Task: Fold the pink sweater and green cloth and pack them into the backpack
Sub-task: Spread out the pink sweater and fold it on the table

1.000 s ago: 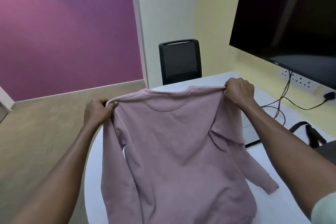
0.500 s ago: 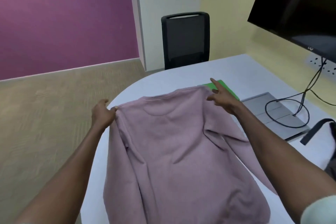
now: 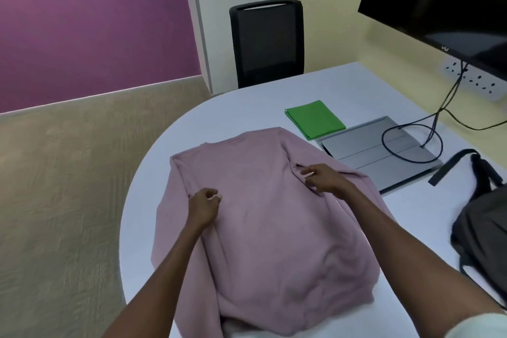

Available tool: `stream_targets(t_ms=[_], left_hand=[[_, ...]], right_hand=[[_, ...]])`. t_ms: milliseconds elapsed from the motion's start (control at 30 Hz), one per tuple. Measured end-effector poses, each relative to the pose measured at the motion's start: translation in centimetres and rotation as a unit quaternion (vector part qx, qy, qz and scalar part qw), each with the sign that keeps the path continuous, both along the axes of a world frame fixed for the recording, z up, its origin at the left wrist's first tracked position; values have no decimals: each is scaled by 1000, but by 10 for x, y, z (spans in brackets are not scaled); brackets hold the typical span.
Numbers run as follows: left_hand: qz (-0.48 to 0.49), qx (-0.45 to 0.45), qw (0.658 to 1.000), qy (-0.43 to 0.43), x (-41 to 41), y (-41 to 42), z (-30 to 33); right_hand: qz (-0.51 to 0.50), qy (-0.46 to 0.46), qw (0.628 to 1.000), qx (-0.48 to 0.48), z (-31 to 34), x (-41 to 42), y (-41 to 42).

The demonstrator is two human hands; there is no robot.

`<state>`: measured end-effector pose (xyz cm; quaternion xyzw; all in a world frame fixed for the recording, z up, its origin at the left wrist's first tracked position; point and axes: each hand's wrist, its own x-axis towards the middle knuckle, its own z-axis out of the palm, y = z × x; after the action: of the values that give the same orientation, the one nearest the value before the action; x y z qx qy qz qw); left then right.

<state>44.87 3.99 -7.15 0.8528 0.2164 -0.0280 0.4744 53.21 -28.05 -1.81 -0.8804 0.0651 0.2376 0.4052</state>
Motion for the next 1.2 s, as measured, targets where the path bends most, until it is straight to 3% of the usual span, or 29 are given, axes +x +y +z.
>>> stream_targets(t_ms=[300, 433, 667, 867, 1000, 1100, 1200], left_hand=[[1, 15, 1000, 5, -102, -67, -11], [85, 19, 996, -2, -163, -98, -25], [188, 2, 979, 84, -232, -120, -40], [211, -13, 962, 172, -244, -108, -51], [220, -93, 959, 154, -250, -100, -74], [271, -168, 936, 148, -251, -84, -115], [289, -232, 918, 140, -247, -82, -110]], right_hand=[[-31, 23, 999, -5, -27, -108, -47], [-126, -47, 985, -108, -53, -158, -72], [-190, -5, 969, -157, -89, -218, -108], [-233, 56, 969, -60, -101, -240, -105], [-316, 70, 946, 21, -108, -244, -108], [-362, 85, 922, 110, -116, -244, -116], [-389, 101, 902, 156, -122, -240, -120]])
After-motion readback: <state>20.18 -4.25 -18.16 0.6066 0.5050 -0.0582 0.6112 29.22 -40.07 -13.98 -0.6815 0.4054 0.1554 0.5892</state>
